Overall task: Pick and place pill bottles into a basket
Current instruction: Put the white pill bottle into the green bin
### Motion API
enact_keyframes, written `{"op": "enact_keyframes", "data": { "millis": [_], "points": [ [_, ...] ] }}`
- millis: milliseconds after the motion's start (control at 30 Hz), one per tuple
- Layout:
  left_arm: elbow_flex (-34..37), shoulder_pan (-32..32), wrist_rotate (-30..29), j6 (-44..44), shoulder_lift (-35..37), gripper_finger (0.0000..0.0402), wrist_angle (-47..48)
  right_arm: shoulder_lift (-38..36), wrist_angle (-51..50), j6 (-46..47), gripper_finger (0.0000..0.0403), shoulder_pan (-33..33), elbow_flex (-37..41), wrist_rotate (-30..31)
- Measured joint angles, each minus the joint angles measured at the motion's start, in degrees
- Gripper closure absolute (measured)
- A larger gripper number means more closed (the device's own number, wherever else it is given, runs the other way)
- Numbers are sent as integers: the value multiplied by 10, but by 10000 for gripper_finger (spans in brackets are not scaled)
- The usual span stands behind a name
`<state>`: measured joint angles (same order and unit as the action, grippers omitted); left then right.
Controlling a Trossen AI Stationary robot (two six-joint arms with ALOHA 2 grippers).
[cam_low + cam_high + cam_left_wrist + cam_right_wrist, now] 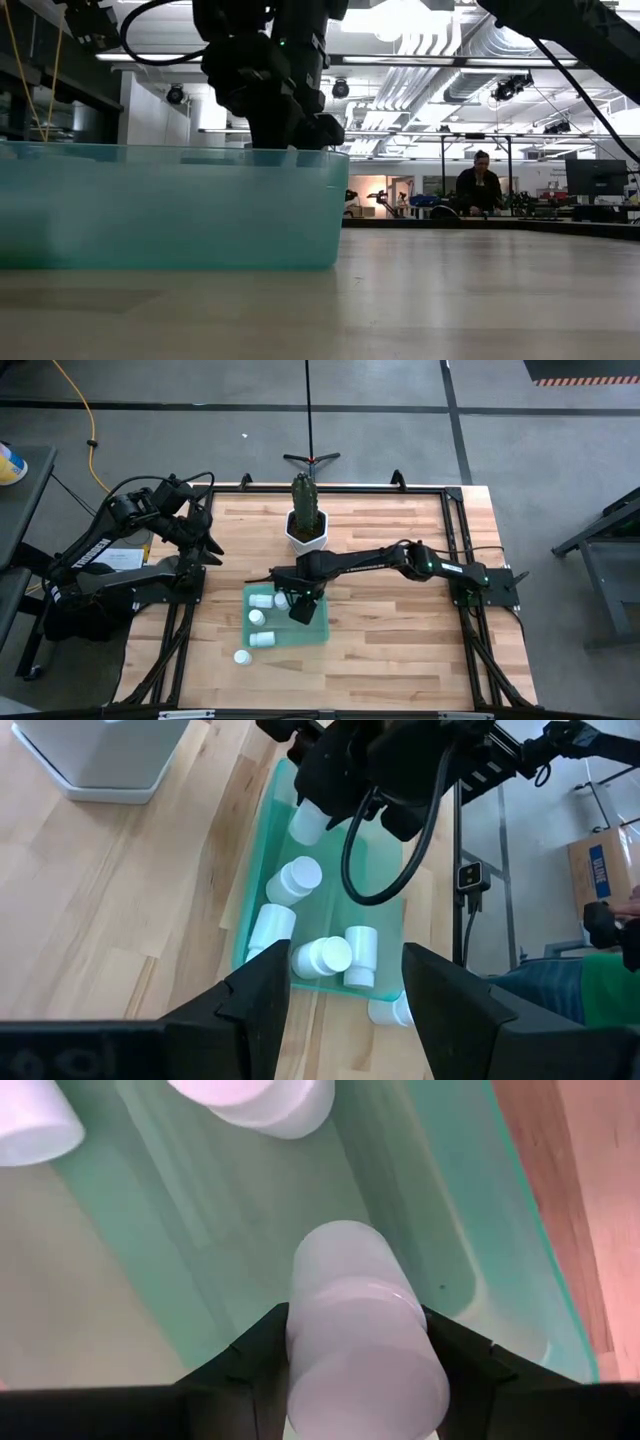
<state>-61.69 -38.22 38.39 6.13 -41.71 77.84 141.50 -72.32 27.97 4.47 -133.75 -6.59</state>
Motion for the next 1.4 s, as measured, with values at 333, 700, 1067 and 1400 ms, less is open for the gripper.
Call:
{"op": "enact_keyframes", "data": {
  "millis": [333,700,1067,1400],
  "points": [
    [0,0,0,-3,0,177,0,15,2,1,232,0,0,-15],
    [0,0,0,-4,0,177,1,15,2,5,210,-1,0,-29],
    [0,0,0,-4,0,177,1,15,4,3,202,-1,0,-36],
    [0,0,0,-4,0,177,1,15,34,20,164,-10,0,-74]
  ]
}}
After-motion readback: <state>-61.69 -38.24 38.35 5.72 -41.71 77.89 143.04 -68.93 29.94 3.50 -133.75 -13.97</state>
